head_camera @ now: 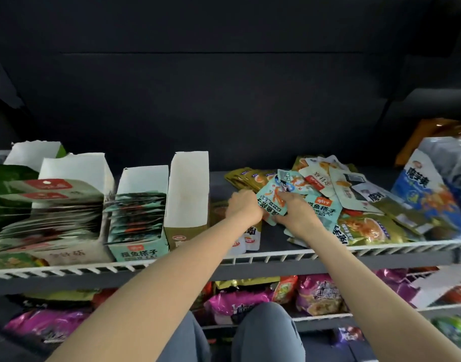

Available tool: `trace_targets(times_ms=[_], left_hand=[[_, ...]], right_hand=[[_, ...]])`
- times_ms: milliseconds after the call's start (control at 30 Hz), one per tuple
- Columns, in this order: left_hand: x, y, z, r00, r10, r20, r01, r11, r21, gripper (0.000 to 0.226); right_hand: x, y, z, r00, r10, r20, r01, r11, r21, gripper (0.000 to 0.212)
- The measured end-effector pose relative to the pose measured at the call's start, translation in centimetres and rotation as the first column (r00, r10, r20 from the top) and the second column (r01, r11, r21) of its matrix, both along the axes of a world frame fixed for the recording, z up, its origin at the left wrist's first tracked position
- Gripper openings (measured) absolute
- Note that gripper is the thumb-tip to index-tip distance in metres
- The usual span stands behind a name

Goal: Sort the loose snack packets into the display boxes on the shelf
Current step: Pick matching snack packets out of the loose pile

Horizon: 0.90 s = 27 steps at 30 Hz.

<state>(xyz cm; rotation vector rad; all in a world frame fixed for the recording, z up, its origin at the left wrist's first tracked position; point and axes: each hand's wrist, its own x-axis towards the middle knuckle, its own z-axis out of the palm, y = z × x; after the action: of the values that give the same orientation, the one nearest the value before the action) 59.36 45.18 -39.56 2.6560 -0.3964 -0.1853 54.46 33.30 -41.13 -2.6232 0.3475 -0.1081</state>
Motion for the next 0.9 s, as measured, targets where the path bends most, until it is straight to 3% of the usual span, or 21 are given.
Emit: trace_targets(times_ms=[133,300,467,600,900], left_hand=[[-0.2,-0.8,0.4,0.997,0.073,0.005,-0.071,0.986,-0.154,0.020],[-2.9,0.6,3.8,0.954,-0.005,0.300,0.103,0.944,-0.313,0.019],[-4.9,5.1,7.0,0.826,-0.045,0.562,0.241,0.929,-0.280,0.019],[-5.7,10.3,9.3,0.740,-0.141,0.658,0.352,0.915,-0.199,0.017],[-6.0,21.6,12.4,0.669,-0.047,0.742,0.194,0.974,-0.113,0.015]], right_hand=[[-0.4,-0.2,0.6,0.999,-0.009,0.033,0.006,0.997,0.082,0.083],[-1.7,1.1,2.8,0.972,-0.050,0.228,0.058,0.998,-0.027,0.073],[-2.6,4.1,6.5,0.889,0.010,0.458,0.005,0.999,-0.031,0.032],[-3.0,7.8,8.9,0.829,0.094,0.551,-0.104,0.994,-0.013,0.011],[-1.6,17.6,10.7,0.788,0.180,0.589,-0.360,0.911,0.203,0.013]])
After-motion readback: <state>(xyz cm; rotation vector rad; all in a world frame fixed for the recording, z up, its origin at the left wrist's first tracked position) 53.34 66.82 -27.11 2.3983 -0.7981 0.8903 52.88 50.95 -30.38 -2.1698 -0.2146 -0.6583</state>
